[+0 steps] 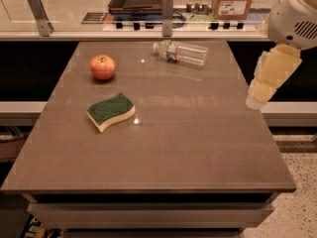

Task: Place water bottle upright

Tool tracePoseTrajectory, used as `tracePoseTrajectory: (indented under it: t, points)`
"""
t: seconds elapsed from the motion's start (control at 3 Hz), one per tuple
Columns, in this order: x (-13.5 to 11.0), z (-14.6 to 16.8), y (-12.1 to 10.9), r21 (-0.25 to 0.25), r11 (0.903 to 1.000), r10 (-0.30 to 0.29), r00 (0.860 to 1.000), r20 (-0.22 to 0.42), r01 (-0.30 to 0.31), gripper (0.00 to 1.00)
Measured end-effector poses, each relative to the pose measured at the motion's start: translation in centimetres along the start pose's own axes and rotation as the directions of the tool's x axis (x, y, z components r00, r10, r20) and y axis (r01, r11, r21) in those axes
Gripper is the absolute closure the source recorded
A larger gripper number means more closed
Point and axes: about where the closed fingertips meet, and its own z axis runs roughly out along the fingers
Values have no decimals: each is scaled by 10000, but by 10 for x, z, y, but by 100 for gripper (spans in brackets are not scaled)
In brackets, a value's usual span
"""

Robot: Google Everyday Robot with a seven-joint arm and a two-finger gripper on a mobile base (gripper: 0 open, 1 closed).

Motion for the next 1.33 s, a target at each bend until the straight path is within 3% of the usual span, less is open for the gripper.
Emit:
tracePoseTrajectory:
  t: [0.67,1.33]
  points:
    - [-37,10,-49,548,9906,1231,9913,459,-1255,0]
    - [-77,19,-96,1393,9673,1920,9709,1434,-2119,0]
